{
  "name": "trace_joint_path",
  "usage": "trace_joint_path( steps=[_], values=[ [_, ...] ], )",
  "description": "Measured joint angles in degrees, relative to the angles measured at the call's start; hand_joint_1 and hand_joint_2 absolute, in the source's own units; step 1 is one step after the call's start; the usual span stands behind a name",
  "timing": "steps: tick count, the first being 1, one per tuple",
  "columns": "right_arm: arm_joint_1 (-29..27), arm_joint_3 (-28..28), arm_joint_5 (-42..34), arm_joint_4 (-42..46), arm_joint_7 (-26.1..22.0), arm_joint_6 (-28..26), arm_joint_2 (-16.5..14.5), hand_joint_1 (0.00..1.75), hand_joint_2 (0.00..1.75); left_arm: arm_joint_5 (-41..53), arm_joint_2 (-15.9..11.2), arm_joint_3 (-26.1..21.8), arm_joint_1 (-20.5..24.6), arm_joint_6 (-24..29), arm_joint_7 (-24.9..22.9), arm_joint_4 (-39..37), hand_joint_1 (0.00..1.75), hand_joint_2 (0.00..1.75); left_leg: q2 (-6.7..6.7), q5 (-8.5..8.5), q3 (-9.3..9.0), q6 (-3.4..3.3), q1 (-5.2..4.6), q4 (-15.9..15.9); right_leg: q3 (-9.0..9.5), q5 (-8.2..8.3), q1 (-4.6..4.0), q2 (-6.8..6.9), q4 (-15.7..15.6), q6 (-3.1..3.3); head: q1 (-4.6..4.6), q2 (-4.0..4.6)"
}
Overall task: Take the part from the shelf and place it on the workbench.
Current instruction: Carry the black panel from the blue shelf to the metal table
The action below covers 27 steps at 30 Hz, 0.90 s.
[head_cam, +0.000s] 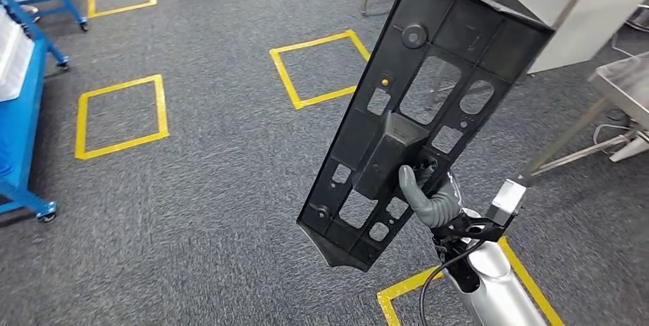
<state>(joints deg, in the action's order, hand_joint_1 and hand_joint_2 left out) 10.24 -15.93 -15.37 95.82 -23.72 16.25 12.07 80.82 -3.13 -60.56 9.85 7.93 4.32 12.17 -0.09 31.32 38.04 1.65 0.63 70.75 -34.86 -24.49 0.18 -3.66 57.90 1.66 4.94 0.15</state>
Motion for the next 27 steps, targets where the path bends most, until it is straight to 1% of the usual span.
trace_joint_path(
  steps=[1, 2, 3, 4, 5, 6, 7, 8, 9, 10, 11, 12, 13, 14, 15, 16, 17, 18, 19, 20, 21, 22, 23, 24, 25, 26, 27],
  values=[
    [-0.01, 0.00, 0.01, 0.01, 0.22, 0.15, 0.00, 1.75, 1.75, -0.44, -0.02, -0.21, -0.47, -0.05, -0.01, 0.00, 0.00, 1.75, 0.84, -2.31, -1.57, -0.14, 0.07, -4.13, -0.01, -0.11, 0.04, -0.73, 0.21, -0.13, 0.00, 0.00],
    [0.00, 0.00, 0.05, 0.01, 0.42, 0.25, 0.00, 1.75, 1.75, -0.79, 0.04, -0.45, -0.93, -0.11, -0.04, -0.01, 0.00, 1.75, 2.10, -3.86, -3.13, -0.27, 0.19, -7.96, -0.12, -0.23, 0.01, -1.40, 0.48, -0.34, 0.00, 0.00],
    [-0.04, 0.00, 0.12, 0.02, 0.62, 0.31, 0.00, 1.75, 1.75, -1.10, 0.17, -0.73, -1.41, -0.20, -0.07, -0.01, 0.00, 1.75, 3.11, -4.79, -4.30, -0.43, 0.27, -10.75, -0.28, -0.30, 0.03, -2.01, 0.70, -0.59, 0.01, 0.00],
    [-0.13, 0.00, 0.20, 0.03, 0.79, 0.33, 0.00, 1.75, 1.75, -1.37, 0.36, -1.00, -1.89, -0.30, -0.13, -0.02, 0.00, 1.75, 3.80, -4.95, -4.92, -0.63, 0.26, -12.14, -0.46, -0.32, 0.10, -2.59, 0.82, -0.90, 0.01, 0.00],
    [-0.28, 0.00, 0.28, 0.04, 0.92, 0.34, 0.00, 1.75, 1.75, -1.60, 0.58, -1.24, -2.31, -0.43, -0.19, -0.02, 0.00, 1.75, 3.79, -4.76, -5.09, -0.84, 0.17, -12.31, -0.63, -0.23, 0.20, -3.14, 0.80, -1.27, 0.01, 0.00],
    [-0.45, 0.00, 0.35, 0.05, 1.04, 0.34, 0.00, 1.75, 1.75, -1.82, 0.85, -1.43, -2.60, -0.56, -0.23, -0.02, 0.00, 1.75, 3.22, -4.92, -5.21, -1.18, 0.12, -12.45, -0.74, -0.11, 0.30, -3.68, 0.69, -1.67, 0.01, 0.00],
    [-0.65, 0.01, 0.44, 0.08, 1.09, 0.34, -0.03, 1.75, 1.75, -1.95, 1.21, -1.56, -2.76, -0.68, -0.25, -0.01, 0.00, 1.75, 2.61, -5.10, -5.38, -1.57, 0.13, -12.73, -0.85, -0.19, 0.37, -3.52, 0.82, -2.01, 0.00, 0.00],
    [-0.74, 0.03, 0.56, 0.13, 1.10, 0.33, -0.10, 1.75, 1.75, -2.01, 1.61, -1.64, -2.81, -0.75, -0.18, -0.01, 0.00, 1.75, 1.99, -5.29, -5.54, -1.98, 0.22, -13.03, -1.26, -0.75, 0.33, -2.50, 1.65, -2.29, -0.01, 0.00],
    [-0.78, 0.06, 0.73, 0.22, 1.10, 0.31, -0.20, 1.75, 1.75, -1.98, 1.99, -1.70, -2.82, -0.78, -0.09, -0.01, 0.00, 1.75, 1.34, -5.44, -5.67, -2.35, 0.31, -13.33, -2.17, -1.89, 0.25, -0.99, 3.56, -2.52, -0.01, 0.00],
    [-0.86, 0.10, 0.90, 0.34, 1.08, 0.30, -0.33, 1.75, 1.75, -1.89, 2.38, -1.73, -2.85, -0.81, 0.01, -0.01, 0.00, 1.75, 0.64, -5.48, -5.75, -2.60, 0.30, -13.47, -3.61, -3.55, 0.29, 0.81, 6.62, -2.69, -0.01, 0.00],
    [-0.95, 0.14, 1.02, 0.45, 1.07, 0.28, -0.44, 1.75, 1.75, -1.80, 2.66, -1.75, -2.89, -0.84, 0.08, -0.02, 0.00, 1.75, 0.01, -5.43, -5.75, -2.75, 0.23, -13.48, -5.50, -5.38, 0.34, 2.10, 10.40, -2.90, -0.01, 0.00],
    [-1.18, 0.17, 1.09, 0.55, 1.07, 0.28, -0.51, 1.75, 1.75, -1.71, 2.94, -1.76, -2.91, -0.87, 0.12, -0.02, 0.00, 1.75, -0.67, -5.37, -5.74, -2.80, 0.17, -13.47, -7.27, -6.76, 0.47, 2.73, 13.94, -3.09, 0.00, 0.00],
    [-1.47, 0.20, 1.11, 0.61, 1.07, 0.29, -0.55, 1.75, 1.75, -1.68, 3.18, -1.76, -2.87, -0.91, 0.17, -0.02, 0.00, 1.75, -1.38, -5.31, -5.75, -2.79, 0.14, -13.46, -8.34, -7.24, 0.59, 3.05, 16.09, -3.23, 0.00, 0.00],
    [-1.72, 0.25, 1.13, 0.66, 1.07, 0.29, -0.57, 1.75, 1.75, -1.67, 3.39, -1.77, -2.76, -0.91, 0.25, -0.02, 0.00, 1.75, -2.08, -5.23, -5.78, -2.72, 0.13, -13.44, -8.32, -6.69, 0.68, 3.30, 16.11, -3.32, 0.00, 0.00],
    [-1.88, 0.29, 1.13, 0.73, 1.07, 0.29, -0.57, 1.75, 1.75, -1.65, 3.62, -1.77, -2.62, -0.91, 0.37, -0.02, 0.00, 1.75, -2.77, -5.14, -5.86, -2.61, 0.12, -13.43, -7.08, -5.24, 0.72, 3.64, 13.87, -3.31, 0.00, 0.00],
    [-1.93, 0.34, 1.14, 0.80, 1.07, 0.30, -0.57, 1.75, 1.75, -1.60, 3.80, -1.77, -2.46, -0.91, 0.52, -0.02, 0.00, 1.75, -3.42, -5.02, -6.02, -2.45, 0.11, -13.41, -4.84, -3.36, 0.68, 4.41, 9.90, -3.22, 0.00, 0.00],
    [-1.85, 0.38, 1.14, 0.87, 1.07, 0.31, -0.57, 1.75, 1.75, -1.48, 3.98, -1.76, -2.32, -0.89, 0.74, -0.02, 0.00, 1.75, -4.05, -4.84, -6.19, -2.21, -0.02, -13.38, -2.57, -2.04, 0.45, 5.66, 5.83, -2.99, 0.00, 0.00],
    [-1.74, 0.40, 1.14, 0.93, 1.07, 0.31, -0.57, 1.75, 1.75, -1.25, 4.10, -1.75, -2.22, -0.83, 1.05, -0.02, 0.00, 1.75, -4.64, -4.67, -6.35, -1.94, -0.17, -13.35, -0.88, -1.17, 0.24, 6.61, 2.71, -2.67, 0.00, 0.00],
    [-1.64, 0.42, 1.15, 0.96, 1.04, 0.31, -0.57, 1.75, 1.75, -0.91, 4.19, -1.72, -2.12, -0.70, 1.37, -0.02, 0.00, 1.75, -5.18, -4.49, -6.52, -1.62, -0.31, -13.33, 0.04, -0.88, 0.01, 7.22, 0.92, -2.36, 0.00, 0.00],
    [-1.57, 0.45, 1.17, 0.97, 1.01, 0.28, -0.57, 1.75, 1.75, -0.53, 4.22, -1.65, -2.05, -0.54, 1.64, -0.02, 0.00, 1.75, -5.75, -4.34, -6.67, -1.30, -0.44, -13.36, 0.15, -1.05, -0.20, 7.21, 0.44, -2.04, 0.00, 0.00],
    [-1.61, 0.51, 1.19, 1.00, 0.97, 0.26, -0.57, 1.75, 1.75, -0.16, 4.25, -1.51, -1.99, -0.37, 1.79, -0.02, 0.00, 1.75, -6.34, -4.21, -6.85, -1.00, -0.46, -13.41, 0.05, -0.96, -0.21, 6.46, 0.37, -1.75, 0.00, 0.00],
    [-1.75, 0.58, 1.21, 1.11, 0.95, 0.22, -0.57, 1.75, 1.75, 0.10, 4.24, -1.36, -1.94, -0.21, 1.80, -0.01, 0.00, 1.75, -6.54, -3.98, -6.97, -0.66, -0.37, -13.33, 0.09, -0.88, -0.11, 5.82, 0.24, -1.44, 0.00, 0.00],
    [-1.88, 0.67, 1.22, 1.31, 0.92, 0.20, -0.56, 1.75, 1.75, 0.22, 4.24, -1.23, -1.95, -0.10, 1.64, -0.01, 0.00, 1.75, -5.94, -3.41, -6.89, -0.38, -0.26, -12.77, 0.19, -0.77, 0.01, 5.20, 0.06, -1.10, 0.00, 0.00],
    [-1.98, 0.73, 1.24, 1.53, 0.90, 0.19, -0.53, 1.75, 1.75, 0.22, 4.22, -1.16, -2.08, 0.02, 1.30, -0.01, 0.00, 1.75, -4.76, -2.26, -6.30, -0.16, -0.12, -11.16, 0.31, -0.63, 0.16, 4.62, -0.13, -0.74, 0.01, 0.00],
    [-2.08, 0.75, 1.26, 1.73, 0.89, 0.18, -0.50, 1.75, 1.75, 0.02, 4.14, -1.18, -2.34, 0.14, 0.74, -0.01, 0.00, 1.75, -3.17, -0.55, -5.02, -0.02, 0.01, -8.21, 0.42, -0.55, 0.26, 4.03, -0.24, -0.44, 0.01, 0.00],
    [-2.18, 0.76, 1.27, 1.85, 0.86, 0.15, -0.48, 1.75, 1.75, -0.23, 4.02, -1.26, -2.74, 0.26, 0.04, -0.02, 0.00, 1.75, -1.73, 1.39, -3.24, 0.05, 0.05, -4.33, 0.44, -0.56, 0.19, 3.36, -0.25, -0.23, 0.01, 0.00],
    [-2.37, 0.76, 1.28, 1.88, 0.88, 0.08, -0.46, 1.75, 1.75, -0.52, 3.86, -1.37, -3.24, 0.35, -0.74, -0.02, 0.00, 1.75, -0.95, 3.01, -1.26, 0.09, 0.06, -0.30, 0.45, -0.58, 0.11, 2.59, -0.23, -0.08, 0.01, 0.01]
  ],
)
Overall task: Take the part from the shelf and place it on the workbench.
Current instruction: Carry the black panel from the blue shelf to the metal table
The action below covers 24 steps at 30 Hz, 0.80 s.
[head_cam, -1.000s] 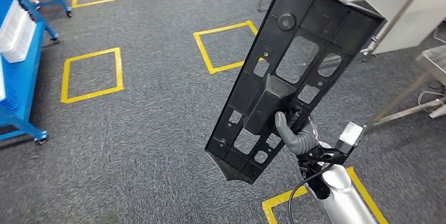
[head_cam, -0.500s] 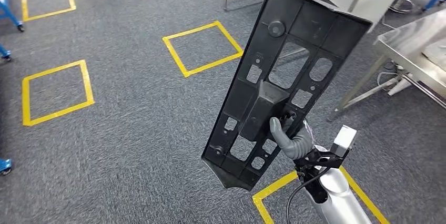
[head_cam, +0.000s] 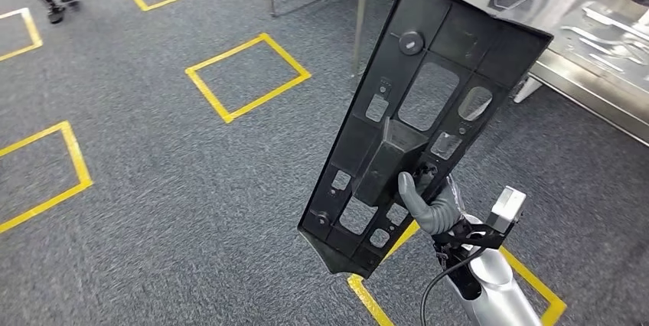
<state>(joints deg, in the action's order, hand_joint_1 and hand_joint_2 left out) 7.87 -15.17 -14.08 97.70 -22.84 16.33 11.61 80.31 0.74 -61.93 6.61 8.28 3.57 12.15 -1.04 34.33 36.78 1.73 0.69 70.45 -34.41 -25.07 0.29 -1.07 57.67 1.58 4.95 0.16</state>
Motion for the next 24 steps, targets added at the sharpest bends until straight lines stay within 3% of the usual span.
trace_joint_path(
  steps=[1, 2, 4, 6, 8, 10, 12, 14, 16, 17, 18, 19, 21, 23, 24],
  values=[
    [-0.27, 0.01, 0.01, 0.00, 0.01, -0.08, 0.00, 1.75, 1.75, -0.23, -0.20, -0.12, -0.50, 0.03, -0.77, 0.00, 0.00, 1.75, 0.38, 0.73, 1.57, 0.02, -0.01, 2.89, 0.02, -0.03, -0.07, -0.84, 0.04, 0.06, -0.01, 0.00],
    [-0.53, 0.03, 0.01, 0.00, 0.01, -0.15, 0.00, 1.75, 1.75, -0.30, -0.35, -0.21, -0.91, -0.05, -1.53, 0.00, 0.00, 1.75, 0.54, 0.21, 2.21, -0.02, -0.01, 3.61, 0.05, -0.06, -0.12, -1.70, 0.11, 0.07, -0.01, 0.00],
    [-0.83, 0.09, 0.01, 0.01, 0.00, -0.30, 0.00, 1.75, 1.75, -0.23, -0.53, -0.29, -1.34, -0.35, -3.04, 0.00, 0.00, 1.75, 1.10, -3.70, 0.53, -0.25, 0.00, -1.33, 0.14, -0.18, -0.12, -3.31, 0.35, -0.07, -0.01, 0.00],
    [-0.86, 0.20, 0.00, 0.03, -0.03, -0.46, 0.00, 1.75, 1.75, -0.29, -0.57, -0.39, -1.47, -0.63, -4.58, 0.00, 0.00, 1.75, 3.52, -7.10, -2.46, -0.61, 0.16, -8.81, 0.03, -0.43, -0.09, -4.61, 0.81, -0.43, -0.01, 0.00],
    [-0.98, 0.44, -0.01, 0.04, -0.10, -0.55, 0.00, 1.75, 1.75, -0.63, -0.56, -0.75, -1.59, -0.76, -5.95, 0.00, 0.00, 1.75, 5.05, -7.70, -3.79, -0.96, 0.13, -11.92, -0.34, -0.48, 0.09, -5.74, 1.04, -1.05, 0.00, -0.01],
    [-1.29, 0.82, -0.02, 0.06, -0.16, -0.55, -0.03, 1.75, 1.75, -0.96, -0.50, -1.15, -1.61, -0.99, -6.87, 0.00, 0.00, 1.75, 4.09, -7.83, -4.10, -1.52, 0.06, -12.35, -0.56, -0.32, 0.29, -6.75, 0.88, -1.84, 0.00, 0.00],
    [-1.48, 1.22, -0.02, 0.11, -0.21, -0.55, -0.15, 1.75, 1.75, -1.19, -0.35, -1.36, -1.56, -1.32, -7.35, 0.00, 0.00, 1.75, 2.82, -8.19, -4.52, -2.34, 0.20, -13.06, -1.30, -1.29, 0.14, -4.93, 2.42, -2.38, -0.01, 0.00],
    [-1.44, 1.42, -0.02, 0.16, -0.25, -0.54, -0.26, 1.75, 1.75, -1.40, -0.20, -1.58, -1.70, -1.52, -7.67, 0.00, 0.00, 1.75, 1.35, -8.26, -4.80, -2.95, 0.08, -13.46, -4.25, -4.40, 0.13, -1.45, 8.34, -2.73, -0.01, -0.01],
    [-1.41, 1.46, -0.02, 0.06, -0.24, -0.51, -0.28, 1.75, 1.75, -1.60, -0.09, -1.87, -2.00, -1.59, -7.80, 0.00, 0.00, 1.75, -0.18, -8.10, -4.81, -3.17, -0.14, -13.45, -7.88, -7.08, 0.55, 0.09, 15.25, -3.16, -0.01, 0.00],
    [-1.43, 1.46, -0.02, -0.04, -0.23, -0.50, -0.28, 1.75, 1.75, -1.67, -0.03, -2.01, -2.10, -1.59, -7.75, 0.00, 0.00, 1.75, -0.93, -8.01, -4.83, -3.14, -0.19, -13.44, -8.64, -7.11, 0.80, 0.41, 16.60, -3.36, -0.01, 0.00],
    [-1.44, 1.46, -0.02, -0.15, -0.22, -0.49, -0.28, 1.75, 1.75, -1.70, 0.05, -2.13, -2.14, -1.58, -7.66, 0.00, 0.00, 1.75, -1.63, -7.92, -4.88, -3.04, -0.20, -13.42, -8.22, -6.09, 1.01, 0.71, 15.73, -3.52, -0.01, 0.00],
    [-1.41, 1.47, -0.02, -0.24, -0.22, -0.46, -0.28, 1.75, 1.75, -1.74, 0.13, -2.22, -2.14, -1.57, -7.52, 0.00, 0.00, 1.75, -2.27, -7.79, -5.01, -2.87, -0.20, -13.39, -6.73, -4.39, 1.18, 1.24, 12.95, -3.63, -0.01, 0.00],
    [-1.12, 1.52, -0.01, -0.29, -0.21, -0.42, -0.28, 1.75, 1.75, -1.74, 0.28, -2.33, -2.10, -1.51, -7.26, 0.00, 0.00, 1.75, -3.37, -7.34, -5.31, -2.33, -0.42, -13.14, -2.57, -1.24, 1.09, 3.80, 5.30, -3.53, -0.01, 0.00],
    [-0.64, 1.59, -0.04, -0.32, -0.22, -0.39, -0.30, 1.75, 1.75, -1.71, 0.33, -2.44, -2.10, -1.49, -7.06, 0.00, 0.00, 1.75, -4.38, -6.86, -5.55, -1.66, -0.75, -12.93, -0.55, -0.40, 0.69, 5.27, 1.35, -3.05, 0.00, 0.00],
    [-0.49, 1.67, -0.05, -0.34, -0.22, -0.38, -0.31, 1.75, 1.75, -1.67, 0.35, -2.49, -2.07, -1.52, -6.97, 0.00, 0.00, 1.75, -4.99, -6.67, -5.67, -1.33, -0.84, -12.88, -0.53, -0.58, 0.45, 4.79, 0.97, -2.77, 0.01, 0.00]
  ],
)
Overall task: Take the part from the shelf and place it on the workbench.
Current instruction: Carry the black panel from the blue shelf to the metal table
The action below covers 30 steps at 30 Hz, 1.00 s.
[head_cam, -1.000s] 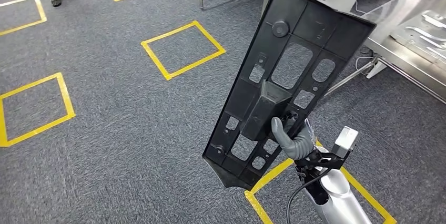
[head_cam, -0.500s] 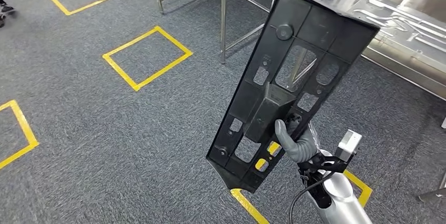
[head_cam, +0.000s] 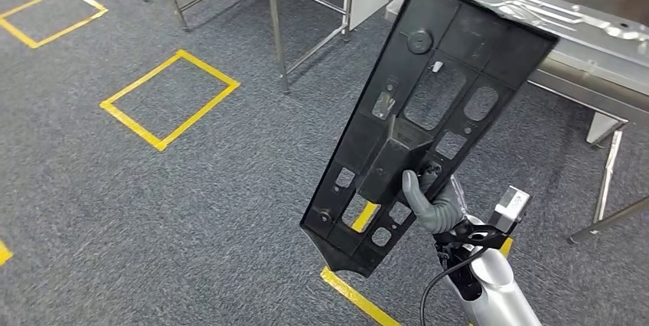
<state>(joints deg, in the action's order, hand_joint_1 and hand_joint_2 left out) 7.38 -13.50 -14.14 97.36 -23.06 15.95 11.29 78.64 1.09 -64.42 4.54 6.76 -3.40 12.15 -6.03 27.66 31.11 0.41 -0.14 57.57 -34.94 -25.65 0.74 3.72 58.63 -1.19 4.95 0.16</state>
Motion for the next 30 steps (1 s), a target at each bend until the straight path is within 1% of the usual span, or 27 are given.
trace_joint_path(
  steps=[1, 2, 3, 4, 5, 6, 7, 8, 9, 10, 11, 13, 14, 15, 16, 17, 18, 19, 21, 22, 23, 24, 25, 26, 28, 29, 30],
  values=[
    [0.00, 0.10, -0.02, -0.02, -0.02, 0.01, -0.01, 1.75, 1.75, 0.05, 0.03, -0.04, 0.08, -0.04, 0.11, 0.00, 0.00, 1.75, -0.58, 0.12, -0.16, 0.31, 0.06, -0.09, -0.02, 0.07, 0.00, -0.71, -0.01, 0.35, 0.01, 0.00],
    [-0.04, 0.20, -0.03, -0.04, -0.03, 0.04, -0.01, 1.75, 1.75, 0.11, 0.07, -0.05, 0.19, -0.09, 0.25, 0.00, 0.00, 1.75, -0.42, 0.46, -0.25, 0.63, 0.23, 0.18, 0.04, 0.14, 0.03, -1.34, -0.20, 0.69, 0.01, 0.00],
    [0.00, 0.29, -0.03, -0.05, -0.04, 0.10, 0.01, 1.75, 1.75, 0.15, 0.16, -0.05, 0.28, -0.14, 0.37, 0.00, 0.00, 1.75, 0.57, 1.27, 0.07, 0.89, 0.43, 1.22, 0.14, 0.27, 0.12, -1.94, -0.39, 1.06, 0.01, -0.01],
    [0.10, 0.32, -0.03, -0.07, -0.05, 0.17, 0.03, 1.75, 1.75, 0.17, 0.26, -0.06, 0.32, -0.17, 0.47, 0.00, 0.00, 1.75, 2.01, 2.63, 0.95, 1.09, 0.61, 3.39, 0.25, 0.40, 0.25, -2.50, -0.58, 1.41, 0.01, 0.00],
    [0.18, 0.33, -0.03, -0.08, -0.06, 0.25, 0.05, 1.75, 1.75, 0.18, 0.36, -0.07, 0.29, -0.21, 0.56, 0.00, 0.00, 1.75, 3.72, 4.39, 2.41, 1.22, 0.76, 6.68, 0.28, 0.45, 0.27, -3.08, -0.64, 1.65, 0.01, 0.00],
    [0.25, 0.34, -0.03, -0.10, -0.07, 0.30, 0.07, 1.75, 1.75, 0.18, 0.46, -0.09, 0.19, -0.24, 0.62, 0.00, 0.00, 1.75, 4.81, 6.26, 4.36, 1.28, 0.79, 10.72, 0.27, 0.45, 0.22, -3.75, -0.63, 1.82, 0.01, 0.00],
    [0.21, 0.34, -0.03, -0.15, -0.06, 0.33, 0.07, 1.75, 1.75, 0.19, 0.51, -0.10, 0.05, -0.25, 0.66, 0.00, 0.00, 1.75, 5.27, 7.50, 6.20, 1.33, 0.79, 14.33, 0.27, 0.44, 0.15, -4.51, -0.59, 1.89, 0.01, 0.00],
    [0.14, 0.34, -0.02, -0.19, -0.06, 0.37, 0.07, 1.75, 1.75, 0.21, 0.56, -0.11, -0.08, -0.26, 0.68, 0.00, 0.00, 1.75, 5.46, 7.73, 7.44, 1.35, 0.79, 16.43, 0.28, 0.41, 0.09, -5.34, -0.51, 1.90, 0.01, -0.01],
    [0.09, 0.34, -0.01, -0.22, -0.06, 0.40, 0.07, 1.75, 1.75, 0.25, 0.61, -0.12, -0.16, -0.26, 0.71, 0.00, 0.00, 1.75, 5.53, 6.83, 7.76, 1.33, 0.81, 16.43, 0.28, 0.39, 0.06, -6.18, -0.40, 1.87, 0.01, 0.00],
    [0.06, 0.34, 0.02, -0.25, -0.06, 0.43, 0.07, 1.75, 1.75, 0.31, 0.68, -0.11, -0.19, -0.27, 0.75, 0.00, 0.00, 1.75, 5.72, 4.95, 7.04, 1.30, 0.87, 14.21, 0.30, 0.33, 0.07, -7.00, -0.25, 1.78, 0.01, 0.00],
    [0.05, 0.34, 0.05, -0.24, -0.07, 0.44, 0.07, 1.75, 1.75, 0.36, 0.74, -0.11, -0.18, -0.27, 0.80, 0.00, 0.00, 1.75, 6.49, 2.63, 5.58, 1.27, 1.02, 10.45, 0.27, 0.22, 0.11, -7.77, -0.04, 1.62, 0.01, 0.00],
    [0.03, 0.34, 0.20, -0.19, -0.06, 0.33, 0.08, 1.75, 1.75, 0.43, 0.89, -0.11, -0.17, -0.29, 0.86, 0.00, 0.00, 1.75, 9.34, -0.02, 2.95, 1.08, 1.41, 3.95, -0.05, 0.02, 0.07, -9.20, 0.49, 1.03, 0.02, 0.00],
    [-0.11, 0.34, 0.34, -0.07, -0.05, 0.19, 0.09, 1.75, 1.75, 0.45, 0.96, -0.11, -0.16, -0.33, 0.86, 0.00, 0.00, 1.75, 10.36, -0.36, 2.31, 0.85, 1.48, 2.38, -0.29, 0.03, 0.08, -9.84, 0.62, 0.64, 0.02, 0.00],
    [-0.33, 0.36, 0.50, 0.11, -0.05, 0.02, 0.08, 1.75, 1.75, 0.47, 1.02, -0.11, -0.16, -0.41, 0.83, 0.00, 0.00, 1.75, 10.66, -0.17, 2.14, 0.50, 1.39, 1.99, -0.52, 0.15, 0.16, -10.48, 0.62, 0.21, 0.02, 0.00],
    [-0.63, 0.38, 0.65, 0.33, -0.04, -0.13, 0.03, 1.75, 1.75, 0.47, 1.09, -0.11, -0.13, -0.49, 0.78, 0.00, 0.00, 1.75, 10.05, -0.31, 2.05, 0.04, 1.31, 1.84, -0.67, 0.33, 0.32, -11.10, 0.48, -0.22, 0.02, 0.00],
    [-0.96, 0.44, 0.77, 0.56, -0.04, -0.24, -0.03, 1.75, 1.75, 0.42, 1.17, -0.11, -0.06, -0.59, 0.72, 0.00, 0.00, 1.75, 9.39, -0.50, 1.94, -0.43, 1.25, 1.58, -0.76, 0.37, 0.45, -11.17, 0.48, -0.55, 0.01, 0.00],
    [-1.19, 0.52, 0.85, 0.74, -0.04, -0.28, -0.10, 1.75, 1.75, 0.26, 1.26, -0.13, 0.01, -0.67, 0.67, 0.00, 0.00, 1.75, 8.73, -0.69, 1.82, -0.91, 1.23, 1.28, -1.09, -0.05, 0.46, -10.30, 1.09, -0.78, 0.01, -0.01],
    [-1.29, 0.59, 0.91, 0.90, -0.04, -0.30, -0.16, 1.75, 1.75, 0.00, 1.37, -0.18, 0.06, -0.73, 0.62, 0.00, 0.00, 1.75, 8.02, -0.87, 1.72, -1.31, 1.22, 0.98, -1.92, -1.12, 0.37, -8.81, 2.80, -0.93, 0.01, -0.01],
    [-1.36, 0.69, 0.96, 1.10, -0.02, -0.29, -0.22, 1.75, 1.75, -1.20, 1.57, -0.51, 0.06, -0.99, 0.59, 0.00, 0.00, 1.75, 6.53, -0.93, 1.69, -1.81, 0.94, 0.75, -5.13, -4.64, 0.18, -5.40, 9.57, -1.08, 0.01, -0.01],
    [-1.41, 0.69, 0.96, 1.15, 0.01, -0.23, -0.24, 1.75, 1.75, -2.01, 1.70, -0.86, 0.03, -1.14, 0.70, 0.00, 0.00, 1.75, 5.75, -0.89, 1.72, -1.92, 0.76, 0.76, -6.92, -6.19, 0.18, -4.64, 13.30, -1.14, 0.01, -0.01],
    [-1.48, 0.69, 0.97, 1.17, 0.04, -0.17, -0.26, 1.75, 1.75, -2.82, 1.88, -1.28, 0.03, -1.32, 0.97, 0.00, 0.00, 1.75, 4.99, -0.85, 1.74, -1.99, 0.61, 0.76, -8.07, -6.91, 0.19, -4.30, 15.79, -1.15, 0.01, -0.01],
    [-1.53, 0.69, 0.97, 1.17, 0.07, -0.10, -0.26, 1.75, 1.75, -3.40, 2.13, -1.69, 0.07, -1.48, 1.41, 0.00, 0.00, 1.75, 4.25, -0.81, 1.74, -2.03, 0.49, 0.77, -8.19, -6.58, 0.18, -4.11, 16.25, -1.10, 0.01, -0.01],
    [-1.56, 0.69, 0.98, 1.17, 0.09, -0.05, -0.26, 1.75, 1.75, -3.72, 2.47, -2.02, 0.18, -1.67, 1.94, 0.00, 0.00, 1.75, 3.59, -0.77, 1.70, -2.03, 0.39, 0.77, -7.10, -5.34, 0.15, -3.86, 14.41, -0.97, 0.01, -0.01],
    [-1.56, 0.69, 0.98, 1.17, 0.09, -0.03, -0.27, 1.75, 1.75, -3.86, 2.85, -2.26, 0.34, -1.89, 2.49, 0.00, 0.00, 1.75, 2.97, -0.72, 1.61, -1.99, 0.30, 0.77, -4.98, -3.59, 0.04, -3.17, 10.73, -0.73, 0.01, -0.01],
    [-1.49, 0.69, 1.01, 1.19, 0.09, -0.02, -0.28, 1.75, 1.75, -3.89, 3.72, -2.56, 0.64, -2.21, 3.56, 0.00, 0.00, 1.75, 1.93, -0.51, 1.37, -1.69, 0.00, 0.82, -0.71, -1.19, -0.54, -0.75, 3.00, 0.06, 0.01, -0.01],
    [-1.45, 0.69, 1.03, 1.19, 0.08, -0.03, -0.28, 1.75, 1.75, -3.85, 4.10, -2.68, 0.74, -2.32, 4.07, 0.00, 0.00, 1.75, 1.48, -0.39, 1.26, -1.46, -0.11, 0.83, 0.44, -0.76, -0.83, 0.04, 0.85, 0.44, 0.01, -0.01],
    [-1.43, 0.69, 1.05, 1.19, 0.07, -0.04, -0.29, 1.75, 1.75, -3.75, 4.48, -2.77, 0.80, -2.43, 4.61, 0.00, 0.00, 1.75, 0.98, -0.27, 1.13, -1.19, -0.19, 0.80, 0.74, -0.78, -1.07, 0.21, 0.06, 0.75, 0.01, -0.01]
  ],
)
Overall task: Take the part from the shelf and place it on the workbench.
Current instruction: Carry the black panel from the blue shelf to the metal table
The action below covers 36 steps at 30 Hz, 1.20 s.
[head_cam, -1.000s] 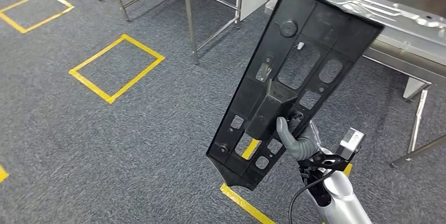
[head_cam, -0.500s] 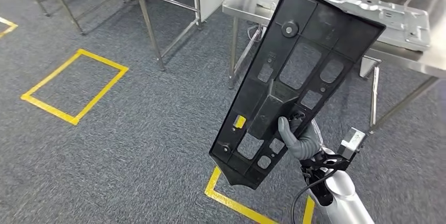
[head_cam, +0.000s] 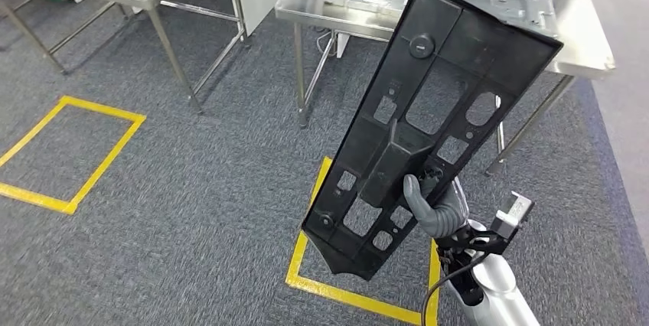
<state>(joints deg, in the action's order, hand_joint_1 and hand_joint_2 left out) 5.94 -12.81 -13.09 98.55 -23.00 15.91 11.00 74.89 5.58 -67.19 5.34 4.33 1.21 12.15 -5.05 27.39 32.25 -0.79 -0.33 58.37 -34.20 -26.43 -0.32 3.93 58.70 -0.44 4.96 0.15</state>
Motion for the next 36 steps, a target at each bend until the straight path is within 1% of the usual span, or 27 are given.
trace_joint_path(
  steps=[2, 4, 6, 7, 8, 9, 10, 11, 12, 13, 14, 15, 17, 18, 20, 21, 22, 23, 24, 25, 26, 27, 29, 31, 34, 35, 36],
  values=[
    [-0.08, 0.00, 0.07, 0.01, -0.03, -0.04, -0.01, 1.75, 1.75, 0.45, 0.69, -0.05, 0.15, -0.29, 1.14, 0.00, 0.00, 1.75, -0.81, 0.23, -0.33, 0.60, 0.05, -0.11, 0.07, 0.33, 0.12, -1.32, -0.34, 0.50, 0.01, 0.00],
    [-0.12, 0.00, 0.17, 0.04, -0.11, -0.10, -0.01, 1.75, 1.75, 1.02, 1.27, 0.01, 0.35, -0.50, 2.30, 0.00, 0.00, 1.75, 0.75, 1.58, 0.09, 1.21, 0.18, 1.53, 0.40, 0.76, 0.52, -2.50, -0.97, 1.08, 0.00, 0.01],
    [-0.15, 0.00, 0.40, 0.08, -0.19, -0.13, 0.01, 1.75, 1.75, 1.33, 1.75, 0.14, 0.39, -0.60, 3.15, 0.00, 0.00, 1.75, 3.45, 4.98, 2.87, 1.59, 0.38, 7.73, 0.55, 0.97, 0.68, -3.63, -1.23, 1.44, 0.00, 0.01],
    [-0.20, 0.00, 0.52, 0.08, -0.19, -0.13, 0.02, 1.75, 1.75, 1.36, 1.96, 0.20, 0.37, -0.63, 3.46, 0.00, 0.00, 1.75, 4.12, 6.69, 4.79, 1.70, 0.43, 11.76, 0.53, 0.99, 0.65, -4.30, -1.21, 1.51, 0.00, 0.01],
    [-0.28, 0.00, 0.62, 0.08, -0.19, -0.14, 0.04, 1.75, 1.75, 1.37, 2.12, 0.25, 0.39, -0.67, 3.66, 0.00, 0.00, 1.75, 4.40, 7.59, 6.33, 1.80, 0.46, 14.86, 0.55, 0.99, 0.63, -5.03, -1.18, 1.53, 0.00, 0.00],
    [-0.35, 0.00, 0.67, 0.07, -0.18, -0.14, 0.05, 1.75, 1.75, 1.41, 2.24, 0.29, 0.45, -0.70, 3.78, -0.01, 0.00, 1.75, 4.50, 7.35, 7.01, 1.85, 0.48, 16.09, 0.59, 0.98, 0.61, -5.78, -1.15, 1.53, 0.00, 0.00],
    [-0.39, 0.00, 0.69, 0.06, -0.18, -0.14, 0.05, 1.75, 1.75, 1.56, 2.33, 0.36, 0.54, -0.72, 3.81, -0.01, 0.00, 1.75, 4.58, 6.00, 6.61, 1.81, 0.50, 15.05, 0.68, 0.97, 0.62, -6.55, -1.13, 1.50, 0.00, 0.00],
    [-0.41, 0.00, 0.69, 0.06, -0.18, -0.14, 0.05, 1.75, 1.75, 1.77, 2.40, 0.50, 0.59, -0.73, 3.69, -0.02, 0.00, 1.75, 4.89, 3.81, 5.22, 1.70, 0.54, 11.91, 0.82, 0.92, 0.64, -7.31, -1.08, 1.43, 0.00, 0.00],
    [-0.40, 0.00, 0.69, 0.06, -0.18, -0.13, 0.06, 1.75, 1.75, 2.04, 2.44, 0.67, 0.54, -0.75, 3.53, -0.02, 0.00, 1.75, 5.93, 1.65, 3.49, 1.53, 0.63, 7.84, 0.89, 0.85, 0.70, -8.03, -1.02, 1.31, 0.00, 0.00],
    [-0.32, 0.00, 0.69, 0.07, -0.18, -0.13, 0.08, 1.75, 1.75, 2.28, 2.50, 0.86, 0.46, -0.79, 3.32, -0.03, 0.00, 1.75, 7.22, 0.19, 1.88, 1.33, 0.78, 4.04, 0.82, 0.78, 0.69, -8.76, -0.83, 1.10, 0.01, 0.00],
    [-0.21, 0.00, 0.70, 0.07, -0.16, -0.13, 0.09, 1.75, 1.75, 2.42, 2.57, 1.02, 0.39, -0.84, 3.09, -0.04, 0.00, 1.75, 8.33, -0.61, 0.80, 1.14, 0.87, 1.43, 0.61, 0.79, 0.74, -9.39, -0.70, 0.80, 0.01, 0.00],
    [-0.11, 0.00, 0.70, 0.08, -0.13, -0.14, 0.11, 1.75, 1.75, 2.51, 2.65, 1.13, 0.36, -0.93, 2.86, -0.05, 0.00, 1.75, 9.10, -0.70, 0.34, 0.92, 0.88, 0.18, 0.33, 0.86, 0.84, -9.98, -0.62, 0.44, 0.01, 0.00],
    [0.03, 0.00, 0.72, 0.09, -0.02, -0.29, 0.08, 1.75, 1.75, 2.51, 2.81, 1.24, 0.43, -1.10, 2.44, -0.07, 0.00, 1.75, 8.55, -0.70, 0.16, 0.30, 0.77, -0.28, -0.09, 1.08, 1.02, -10.93, -0.70, -0.37, 0.01, 0.00],
    [0.04, 0.00, 0.72, 0.10, 0.01, -0.48, 0.04, 1.75, 1.75, 2.49, 2.90, 1.26, 0.50, -1.17, 2.28, -0.07, 0.00, 1.75, 8.08, -0.88, 0.01, -0.09, 0.77, -0.61, -0.21, 0.96, 1.05, -10.44, -0.53, -0.66, 0.01, 0.01],
    [0.20, 0.00, 0.82, 0.11, -0.06, -1.06, -0.03, 1.75, 1.75, 2.45, 3.09, 1.27, 0.56, -1.21, 2.08, -0.07, 0.00, 1.75, 7.13, -1.24, -0.28, -0.79, 0.81, -1.27, -1.66, -0.95, 0.87, -7.64, 2.46, -1.05, 0.01, 0.01],
    [0.28, 0.00, 0.91, 0.11, -0.13, -1.38, -0.07, 1.75, 1.75, 2.44, 3.14, 1.27, 0.51, -1.15, 2.03, -0.07, 0.00, 1.75, 6.66, -1.28, -0.32, -0.97, 0.72, -1.38, -3.22, -2.64, 0.87, -5.96, 5.70, -1.16, 0.01, 0.01],
    [0.37, -0.01, 1.01, 0.10, -0.18, -1.66, -0.10, 1.75, 1.75, 2.42, 3.18, 1.27, 0.39, -1.04, 2.02, -0.07, 0.00, 1.75, 6.21, -1.25, -0.27, -1.11, 0.62, -1.40, -5.18, -4.42, 0.91, -5.02, 9.60, -1.30, 0.01, 0.01],
    [0.38, -0.01, 1.13, 0.07, -0.21, -1.88, -0.13, 1.75, 1.75, 2.40, 3.19, 1.27, 0.25, -0.90, 2.06, -0.07, 0.00, 1.75, 5.78, -1.21, -0.23, -1.17, 0.53, -1.38, -6.90, -5.60, 1.05, -4.66, 13.05, -1.41, 0.01, 0.01],
    [0.36, -0.02, 1.26, 0.04, -0.20, -2.04, -0.14, 1.75, 1.75, 2.39, 3.19, 1.27, 0.14, -0.78, 2.17, -0.07, 0.00, 1.75, 5.42, -1.16, -0.22, -1.19, 0.49, -1.37, -7.81, -5.78, 1.19, -4.51, 14.85, -1.51, 0.01, 0.01],
    [0.37, -0.02, 1.40, 0.01, -0.19, -2.13, -0.14, 1.75, 1.75, 2.38, 3.19, 1.27, 0.08, -0.71, 2.32, -0.07, 0.00, 1.75, 5.14, -1.11, -0.23, -1.16, 0.48, -1.36, -7.57, -4.90, 1.33, -4.41, 14.39, -1.59, 0.00, 0.01],
    [0.40, -0.02, 1.57, -0.01, -0.18, -2.19, -0.14, 1.75, 1.75, 2.38, 3.20, 1.28, 0.07, -0.68, 2.54, -0.07, 0.00, 1.75, 4.94, -1.04, -0.30, -1.06, 0.48, -1.33, -6.12, -3.19, 1.46, -4.25, 11.66, -1.63, 0.00, 0.00],
    [0.46, -0.03, 1.72, -0.01, -0.16, -2.20, -0.14, 1.75, 1.75, 2.39, 3.21, 1.28, 0.09, -0.68, 2.79, -0.07, 0.00, 1.75, 4.80, -0.93, -0.39, -0.90, 0.47, -1.29, -3.91, -1.31, 1.58, -3.92, 7.57, -1.65, 0.00, 0.00],
    [0.72, -0.06, 1.91, -0.01, -0.14, -2.28, -0.14, 1.75, 1.75, 2.43, 3.23, 1.30, 0.13, -0.65, 3.31, -0.07, 0.00, 1.75, 4.63, -0.64, -0.44, -0.39, 0.24, -1.08, -0.44, 0.67, 1.41, -3.33, 0.96, -1.33, 0.00, 0.01],
    [0.91, -0.10, 1.98, -0.01, -0.11, -2.43, -0.14, 1.75, 1.75, 2.44, 3.23, 1.32, 0.15, -0.61, 3.66, -0.07, 0.00, 1.75, 4.49, -0.42, -0.42, 0.23, 0.13, -0.99, 0.23, 0.51, 1.01, -3.28, -0.60, -0.67, 0.00, 0.01],
    [1.02, -0.11, 1.98, 0.01, -0.10, -2.49, -0.14, 1.75, 1.75, 2.48, 3.23, 1.39, 0.23, -0.58, 3.91, -0.07, 0.00, 1.75, 4.41, 0.47, -0.20, 1.21, 0.41, 0.12, 0.57, 0.46, 1.10, -3.63, -0.96, 0.51, 0.01, 0.01],
    [1.07, -0.11, 1.98, 0.02, -0.12, -2.49, -0.14, 1.75, 1.75, 2.50, 3.23, 1.43, 0.25, -0.58, 4.01, -0.07, 0.00, 1.75, 4.45, 1.53, 0.73, 1.46, 0.47, 2.18, 0.83, 0.38, 1.15, -3.68, -1.13, 0.92, 0.00, 0.01],
    [1.10, -0.11, 1.98, 0.02, -0.12, -2.49, -0.13, 1.75, 1.75, 2.51, 3.23, 1.48, 0.23, -0.57, 4.14, -0.07, 0.00, 1.75, 4.53, 3.01, 2.43, 1.62, 0.56, 5.58, 1.08, 0.18, 1.08, -3.68, -1.21, 1.29, 0.00, 0.01]
  ],
)
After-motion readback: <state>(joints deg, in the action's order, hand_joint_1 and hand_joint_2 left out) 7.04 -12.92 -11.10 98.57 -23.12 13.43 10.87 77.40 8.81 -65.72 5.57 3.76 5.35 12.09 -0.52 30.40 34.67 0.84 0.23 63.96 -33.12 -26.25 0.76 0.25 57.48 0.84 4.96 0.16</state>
